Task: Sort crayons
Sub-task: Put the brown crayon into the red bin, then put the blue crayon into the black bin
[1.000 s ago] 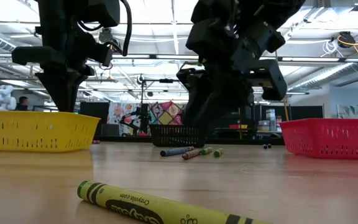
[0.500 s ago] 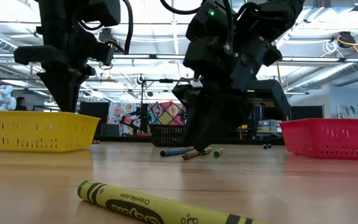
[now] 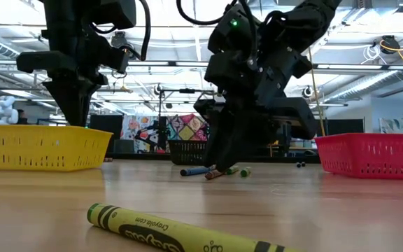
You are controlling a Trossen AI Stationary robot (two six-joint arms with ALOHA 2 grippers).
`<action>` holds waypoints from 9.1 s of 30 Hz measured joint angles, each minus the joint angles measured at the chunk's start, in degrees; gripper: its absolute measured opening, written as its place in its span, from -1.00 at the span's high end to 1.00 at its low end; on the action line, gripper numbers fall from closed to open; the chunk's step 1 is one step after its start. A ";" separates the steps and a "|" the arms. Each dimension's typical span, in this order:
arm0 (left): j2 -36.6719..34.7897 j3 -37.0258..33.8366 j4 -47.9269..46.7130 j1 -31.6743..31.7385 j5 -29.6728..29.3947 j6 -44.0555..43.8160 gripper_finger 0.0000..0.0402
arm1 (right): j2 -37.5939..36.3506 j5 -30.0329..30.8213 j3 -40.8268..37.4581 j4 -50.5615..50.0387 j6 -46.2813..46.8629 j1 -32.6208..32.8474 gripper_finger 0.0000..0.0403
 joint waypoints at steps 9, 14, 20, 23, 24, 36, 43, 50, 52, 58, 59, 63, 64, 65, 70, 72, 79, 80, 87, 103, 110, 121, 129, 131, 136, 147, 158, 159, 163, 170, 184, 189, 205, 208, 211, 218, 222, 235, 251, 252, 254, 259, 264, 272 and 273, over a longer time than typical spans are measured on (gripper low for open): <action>0.00 0.00 -0.03 0.00 0.00 0.00 0.71 | 0.00 -0.07 0.00 -1.76 0.08 -0.72 0.48; 0.00 0.00 -0.02 0.00 0.00 0.00 0.71 | 0.02 -0.04 0.00 -2.07 0.04 -0.72 0.48; 0.00 0.00 -0.02 -0.02 0.00 -0.02 0.71 | 1.61 -0.34 0.06 -0.66 0.04 -0.74 0.48; 0.02 0.00 -0.03 0.00 0.00 -0.02 0.71 | 2.52 -0.82 0.16 0.16 0.24 -0.79 0.48; 0.01 0.00 -0.02 0.00 0.00 -0.02 0.71 | 2.56 -0.80 0.20 0.19 0.24 -0.79 0.48; 0.02 0.00 0.03 0.00 0.00 0.07 0.71 | 2.35 -0.66 0.11 -0.01 0.44 -0.87 0.82; 0.02 0.00 0.00 0.00 -0.02 0.09 0.71 | 2.36 -0.44 0.09 0.14 0.38 -0.87 0.97; 0.02 0.00 0.00 0.00 0.00 0.02 0.71 | 2.61 -0.08 2.81 -1.66 0.42 -0.87 0.99; 0.02 0.00 -0.04 0.00 0.00 0.01 0.71 | 2.30 0.78 4.55 -3.36 0.44 -0.81 0.99; 0.02 0.00 -0.08 0.00 0.00 -0.02 0.71 | -1.71 0.70 9.31 -13.04 4.58 -0.83 0.99; 0.02 0.00 -0.08 0.00 0.00 -0.02 0.71 | -2.49 0.67 9.83 -14.62 5.35 -0.83 0.99; 0.02 0.00 -0.12 0.00 0.00 -0.02 0.71 | -7.15 0.71 10.30 -20.50 9.40 -0.81 0.99; 0.02 0.00 -0.11 0.00 0.00 -0.04 0.71 | -8.38 1.41 10.34 -22.24 10.53 -0.81 0.99; 0.02 0.00 -0.15 0.00 0.00 -0.02 0.71 | -9.71 2.35 10.34 -24.29 11.64 -0.81 0.99; 0.02 0.02 -0.09 0.00 0.00 0.04 0.71 | -16.07 3.13 10.34 -32.21 18.09 -0.82 0.99; 0.02 0.02 -0.08 0.00 0.00 0.04 0.71 | -18.23 3.20 10.34 -34.74 20.29 -0.81 0.99; 0.02 0.02 -0.05 -0.03 0.00 0.07 0.71 | -23.51 10.10 9.64 -47.93 26.95 -0.74 0.99; 0.02 0.02 -0.06 -0.04 0.00 0.09 0.71 | -24.27 10.55 8.87 -49.13 27.85 -0.74 0.99; 0.02 0.02 0.00 -0.07 0.00 0.09 0.71 | -33.21 12.68 -3.46 -47.65 36.65 -0.72 0.99; 0.02 0.02 5.20 -0.07 0.43 0.02 0.71 | -47.21 13.35 -23.20 -39.58 51.42 -0.39 0.99; 0.02 0.02 6.17 -0.07 0.60 -0.02 0.71 | -47.21 13.33 -24.02 -40.47 53.01 -0.39 0.94; 0.02 0.02 6.12 -0.07 0.65 -0.04 0.71 | -47.21 13.51 -24.02 -40.53 56.76 -0.39 0.63; 0.02 0.02 6.11 -0.07 0.65 -0.07 0.71 | -47.21 13.03 -24.02 -36.78 62.24 -0.48 0.46; 0.02 0.02 6.10 -0.07 0.66 -0.22 0.71 | -47.21 12.33 -24.02 -34.55 63.95 -0.84 0.45; 0.02 0.02 6.10 -0.07 0.66 -0.20 0.71 | -47.21 8.16 -24.02 -29.51 72.17 -0.54 0.46; 0.02 0.02 6.06 -0.07 0.66 -0.11 0.71 | -47.23 1.55 -23.98 -17.14 86.57 8.54 0.49; 0.02 0.02 5.92 -0.06 0.66 -0.01 0.71 | -46.27 8.09 -23.98 -16.42 103.65 22.49 0.49; 0.02 0.02 5.87 -0.07 0.66 -0.02 0.71 | -46.15 9.07 -23.98 -16.35 105.42 23.84 0.49; 0.02 0.02 5.84 -0.07 0.66 -0.02 0.71 | -45.49 11.70 -23.98 -14.77 111.63 28.75 0.49; 0.02 0.02 5.86 -0.05 0.66 -0.02 0.71 | -41.89 14.95 -22.91 -12.32 120.00 36.30 0.49; 0.00 0.02 5.96 -0.06 0.66 -0.38 0.71 | -26.75 14.81 -10.61 -16.24 129.11 47.12 0.49; 0.00 0.02 6.04 -0.07 0.66 -0.37 0.71 | -21.95 14.52 -6.92 -26.38 135.34 49.10 0.49; 0.00 0.02 5.97 -0.06 0.66 -0.35 0.71 | -14.63 8.39 -6.54 -29.68 138.07 50.51 0.49; 0.00 0.02 5.97 -0.04 0.66 -0.23 0.71 | -14.23 8.67 -6.54 -29.31 139.28 50.49 0.49; 0.00 0.02 5.99 -0.07 0.66 0.00 0.71 | -13.97 9.00 -6.54 -29.44 139.94 50.49 0.49; 0.00 0.02 5.98 -0.06 0.66 -0.02 0.71 | -13.97 10.91 -6.54 -29.56 139.99 50.49 0.49; 0.00 0.02 5.97 -0.07 0.66 -0.02 0.71 | -13.97 11.96 -6.54 -29.56 140.17 50.47 0.49; 0.00 0.02 5.96 -0.04 0.66 -0.19 0.71 | -10.71 11.42 -6.49 -26.86 140.39 50.47 0.49; 0.00 0.02 6.06 -0.04 0.66 -0.04 0.71 | -7.98 6.41 -6.45 -27.72 139.08 50.29 0.63; 0.00 0.02 6.06 -0.05 0.66 -0.04 0.71 | -7.97 6.31 -6.45 -27.80 139.08 50.29 0.67; 0.00 0.02 6.06 -0.04 0.66 -0.04 0.71 | -7.93 6.07 -6.45 -27.90 139.08 50.29 0.77; 0.00 0.02 6.04 -0.06 0.66 -0.07 0.71 | -7.93 5.79 -6.49 -27.82 138.76 50.31 0.97; 0.00 0.02 6.06 -0.04 0.66 -0.20 0.71 | -7.93 5.55 -6.49 -27.46 136.17 50.34 0.98; 0.00 0.02 6.08 -0.05 0.66 -0.17 0.71 | -10.64 7.44 -6.63 -27.19 134.80 50.13 0.99; 0.00 0.02 6.08 -0.04 0.66 -0.17 0.71 | -11.29 8.50 -6.74 -27.37 134.81 50.18 1.00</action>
